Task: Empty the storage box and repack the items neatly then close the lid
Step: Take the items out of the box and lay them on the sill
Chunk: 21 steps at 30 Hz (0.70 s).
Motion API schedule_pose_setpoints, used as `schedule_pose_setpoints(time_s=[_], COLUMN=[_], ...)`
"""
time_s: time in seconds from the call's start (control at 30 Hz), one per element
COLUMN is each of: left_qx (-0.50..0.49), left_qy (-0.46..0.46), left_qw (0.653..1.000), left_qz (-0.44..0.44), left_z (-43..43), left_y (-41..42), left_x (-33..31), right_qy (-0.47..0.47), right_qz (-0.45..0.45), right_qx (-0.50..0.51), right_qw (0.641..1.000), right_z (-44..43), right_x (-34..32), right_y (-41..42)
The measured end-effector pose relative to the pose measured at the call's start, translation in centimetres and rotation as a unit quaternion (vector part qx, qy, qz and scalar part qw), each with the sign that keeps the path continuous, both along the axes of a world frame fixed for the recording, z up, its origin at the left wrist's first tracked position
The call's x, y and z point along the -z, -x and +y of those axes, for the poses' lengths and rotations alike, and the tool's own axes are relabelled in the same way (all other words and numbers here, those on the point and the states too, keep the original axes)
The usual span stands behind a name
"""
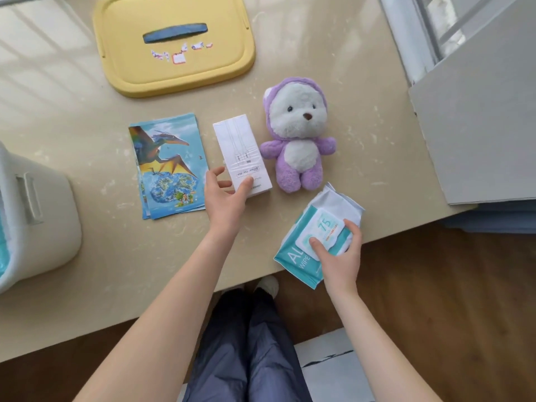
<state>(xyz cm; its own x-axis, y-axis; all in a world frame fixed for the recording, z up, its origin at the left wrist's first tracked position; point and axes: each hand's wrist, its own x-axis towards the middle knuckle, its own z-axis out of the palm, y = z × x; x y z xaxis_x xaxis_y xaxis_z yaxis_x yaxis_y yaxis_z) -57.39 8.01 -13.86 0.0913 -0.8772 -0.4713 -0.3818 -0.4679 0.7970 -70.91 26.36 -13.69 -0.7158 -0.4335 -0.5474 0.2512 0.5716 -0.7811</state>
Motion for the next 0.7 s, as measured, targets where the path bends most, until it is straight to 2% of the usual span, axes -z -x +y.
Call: schedule_pose_setpoints(time_s=[0.2,0.4,0.7], left_qx=[0.019,0.03,0.038], left_qy=[-0.019,-0.02,-0.028], left_qw=[1.0,0.999,0.999], left_qz=[-0.006,-0.006,0.016], left_z=[0.4,0.6,1.2], left_y=[-0.5,-0.8,-1.4], left_x=[-0.4,-0.5,-1.2], right_qy=[-0.063,-0.095,-0.082], right_qz=[0.083,0.089,0.095], right_qx=[-0.022,-0.022,-0.068], right_qw=[0.994,0.991,0.99], right_z=[-0.7,-0.7,0.0], right_x=[0.3,0.5,0.6], right_y=[-1.6,-2.9,-3.6])
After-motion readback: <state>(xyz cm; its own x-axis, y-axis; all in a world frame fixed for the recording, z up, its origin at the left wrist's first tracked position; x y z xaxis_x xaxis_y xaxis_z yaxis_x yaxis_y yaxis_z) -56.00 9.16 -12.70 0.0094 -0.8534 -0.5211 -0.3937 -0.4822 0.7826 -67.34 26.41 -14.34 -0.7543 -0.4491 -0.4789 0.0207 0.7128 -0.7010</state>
